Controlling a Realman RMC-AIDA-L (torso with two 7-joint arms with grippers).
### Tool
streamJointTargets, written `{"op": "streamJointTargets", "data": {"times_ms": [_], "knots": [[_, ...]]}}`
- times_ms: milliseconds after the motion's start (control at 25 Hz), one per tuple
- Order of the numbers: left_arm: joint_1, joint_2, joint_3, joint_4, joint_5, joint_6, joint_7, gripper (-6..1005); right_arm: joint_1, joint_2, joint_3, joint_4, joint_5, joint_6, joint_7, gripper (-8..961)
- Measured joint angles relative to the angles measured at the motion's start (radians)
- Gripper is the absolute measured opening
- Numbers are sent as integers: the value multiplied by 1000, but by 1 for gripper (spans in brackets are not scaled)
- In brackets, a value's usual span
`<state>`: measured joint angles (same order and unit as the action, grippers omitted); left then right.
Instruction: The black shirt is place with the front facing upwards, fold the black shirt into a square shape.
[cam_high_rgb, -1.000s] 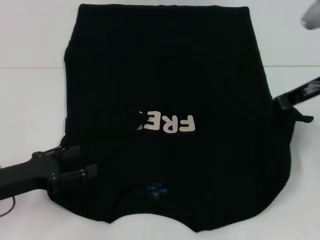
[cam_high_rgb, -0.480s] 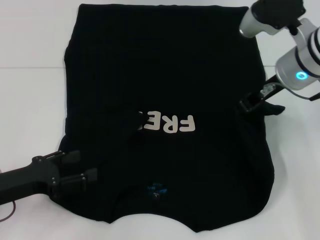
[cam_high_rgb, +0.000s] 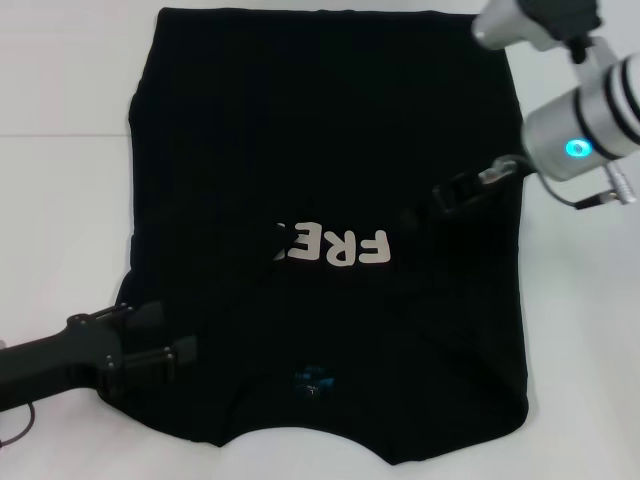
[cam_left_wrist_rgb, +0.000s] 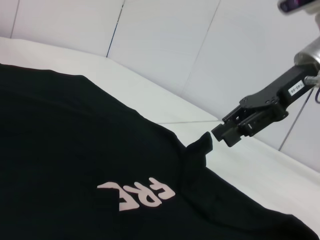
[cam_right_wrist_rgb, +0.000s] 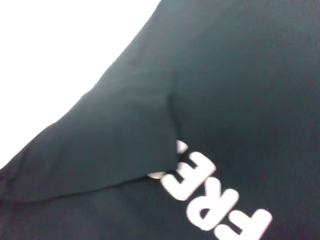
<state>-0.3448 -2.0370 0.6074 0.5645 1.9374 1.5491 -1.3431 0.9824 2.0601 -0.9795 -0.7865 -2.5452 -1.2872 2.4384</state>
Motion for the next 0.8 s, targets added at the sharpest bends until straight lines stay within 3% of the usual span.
{"op": "streamJointTargets", "data": {"times_ms": [160,280,400,520,640,800], "knots": [[0,3,-38,0,-3,14,-39,860,-65,-30,96,19,22,24,2,447],[-4,14,-86,0,-2,48,-112,860,-144,-58,216,46,145,-9,-104,513],[-19,44,-113,1,3,77,-244,860,-246,-92,301,107,357,-84,-308,580],[-35,75,-113,4,26,99,-355,859,-342,-112,337,186,508,-147,-537,633],[-57,103,-114,20,96,119,-483,858,-417,-110,344,234,556,-203,-748,679],[-87,137,-114,79,238,134,-691,855,-493,-71,348,246,562,-250,-975,742]]}}
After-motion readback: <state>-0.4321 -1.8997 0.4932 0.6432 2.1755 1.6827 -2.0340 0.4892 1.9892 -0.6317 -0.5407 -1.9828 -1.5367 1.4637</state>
